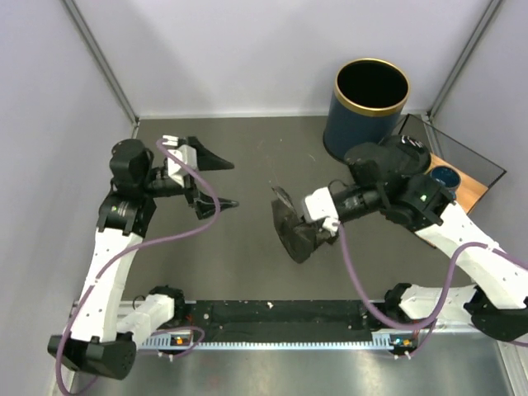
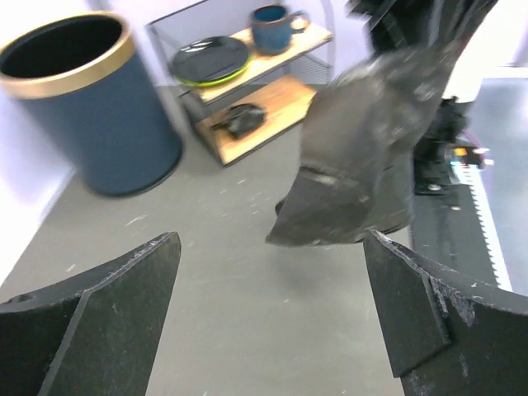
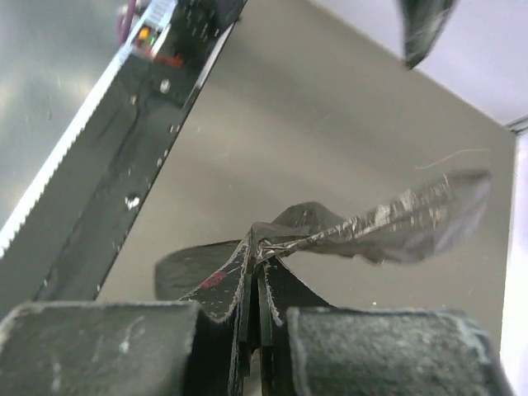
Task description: Put the trash bags into the trash bin
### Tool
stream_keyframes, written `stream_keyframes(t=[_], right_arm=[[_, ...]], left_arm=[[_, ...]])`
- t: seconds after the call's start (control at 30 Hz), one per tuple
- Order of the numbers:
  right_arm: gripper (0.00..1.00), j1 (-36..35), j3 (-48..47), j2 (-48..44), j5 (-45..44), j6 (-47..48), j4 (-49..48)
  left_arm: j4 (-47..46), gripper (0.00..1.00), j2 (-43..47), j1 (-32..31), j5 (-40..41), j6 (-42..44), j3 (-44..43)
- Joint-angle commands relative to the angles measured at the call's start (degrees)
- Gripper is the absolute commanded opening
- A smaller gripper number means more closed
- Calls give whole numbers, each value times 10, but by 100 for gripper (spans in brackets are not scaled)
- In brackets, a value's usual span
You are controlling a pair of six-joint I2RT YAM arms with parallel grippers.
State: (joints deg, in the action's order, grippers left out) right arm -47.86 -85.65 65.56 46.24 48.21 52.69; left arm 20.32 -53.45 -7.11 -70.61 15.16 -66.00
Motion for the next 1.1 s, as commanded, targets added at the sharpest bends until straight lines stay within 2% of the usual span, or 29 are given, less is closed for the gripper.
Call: stream_keyframes(t=[0.0,0.13,0.23,0.4,0.57,0.67,0.9,1.0,1.07], right_arm=[[0,-42,35,-23,-82,173,59],[0,-76,49,-45,-98,231,58],[0,-92,50,-55,-107,262,58],[0,-142,63,-77,-115,305,58],[0,-190,92,-94,-140,370,60],[0,-210,106,-98,-149,414,61],[0,-218,109,-104,-161,453,59],[0,-238,108,-112,-164,456,58],[0,-249,107,-113,-166,454,58]], left_arm=[[-9,99,-29,-63,-89,36,-28],[2,99,-52,-161,-55,67,-12],[2,99,-74,-192,-41,87,7],[-49,99,-103,-196,-51,82,31],[-50,99,-110,-213,-60,108,41],[-34,99,-110,-249,-62,125,54],[-10,99,-111,-322,-66,127,100],[-50,99,-109,-353,-49,105,123],[-109,99,-108,-359,-43,58,135]])
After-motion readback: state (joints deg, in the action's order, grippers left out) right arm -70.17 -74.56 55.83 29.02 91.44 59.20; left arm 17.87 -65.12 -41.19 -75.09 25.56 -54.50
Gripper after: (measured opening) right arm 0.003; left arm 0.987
